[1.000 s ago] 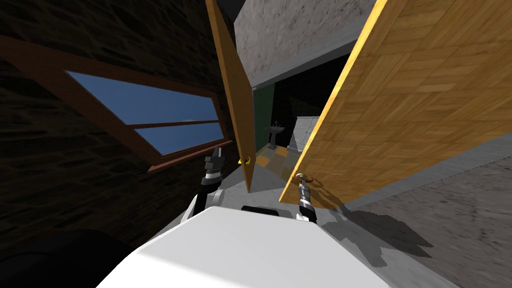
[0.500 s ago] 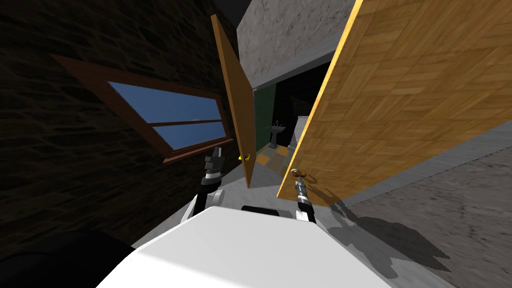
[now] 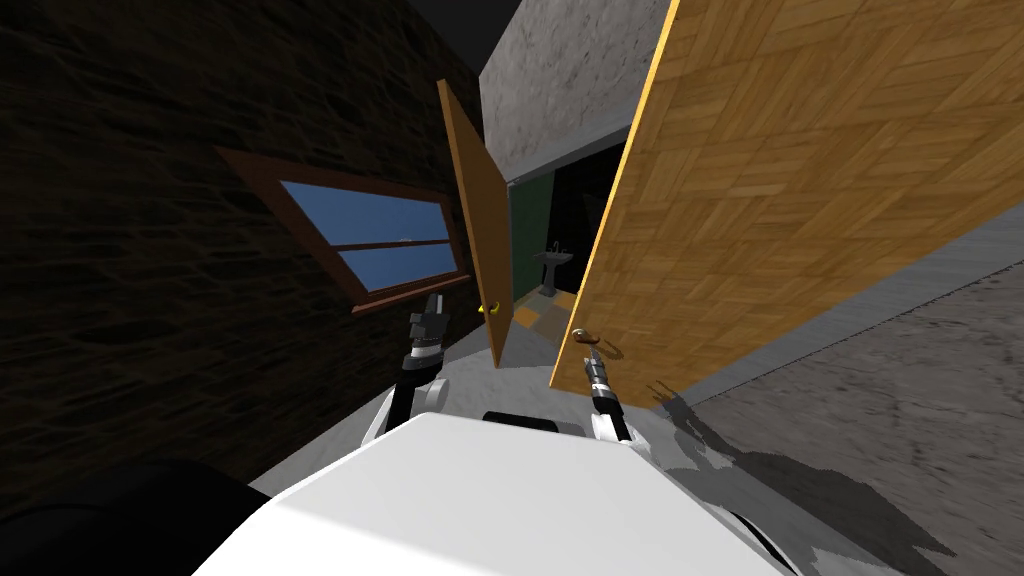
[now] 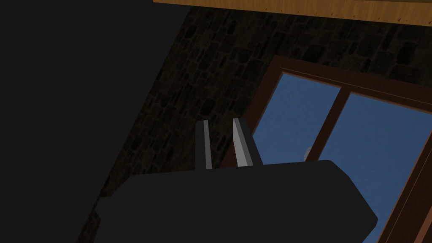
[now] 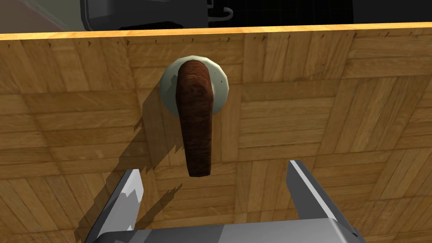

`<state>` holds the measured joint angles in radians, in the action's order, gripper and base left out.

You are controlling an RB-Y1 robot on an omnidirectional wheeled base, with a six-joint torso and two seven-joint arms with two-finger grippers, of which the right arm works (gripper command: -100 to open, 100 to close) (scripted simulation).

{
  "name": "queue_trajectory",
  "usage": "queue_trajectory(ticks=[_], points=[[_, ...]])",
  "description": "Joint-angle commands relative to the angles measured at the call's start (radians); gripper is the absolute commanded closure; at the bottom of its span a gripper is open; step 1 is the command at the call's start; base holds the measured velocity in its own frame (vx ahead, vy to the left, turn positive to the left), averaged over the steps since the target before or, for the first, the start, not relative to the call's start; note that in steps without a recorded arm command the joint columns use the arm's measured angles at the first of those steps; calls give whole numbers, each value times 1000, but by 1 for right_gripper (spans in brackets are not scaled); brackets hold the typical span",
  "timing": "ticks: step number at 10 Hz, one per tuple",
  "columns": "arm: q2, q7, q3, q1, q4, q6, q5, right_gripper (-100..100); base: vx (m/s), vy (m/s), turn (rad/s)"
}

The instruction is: Pull the door open

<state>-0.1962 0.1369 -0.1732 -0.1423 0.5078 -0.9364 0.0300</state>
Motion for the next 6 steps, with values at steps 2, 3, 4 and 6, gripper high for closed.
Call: queue_trajectory(ticks=[2, 3, 4, 6], points=[[-10, 32, 26, -10, 11, 42, -15, -100, -147, -104, 64], [-16, 45, 36, -16, 10, 55, -21, -100, -150, -83, 45], [-19, 54, 43, -21, 10, 64, -25, -100, -189, -96, 43], [-34, 49, 34, -7, 3, 51, 6, -100, -5, -17, 121]])
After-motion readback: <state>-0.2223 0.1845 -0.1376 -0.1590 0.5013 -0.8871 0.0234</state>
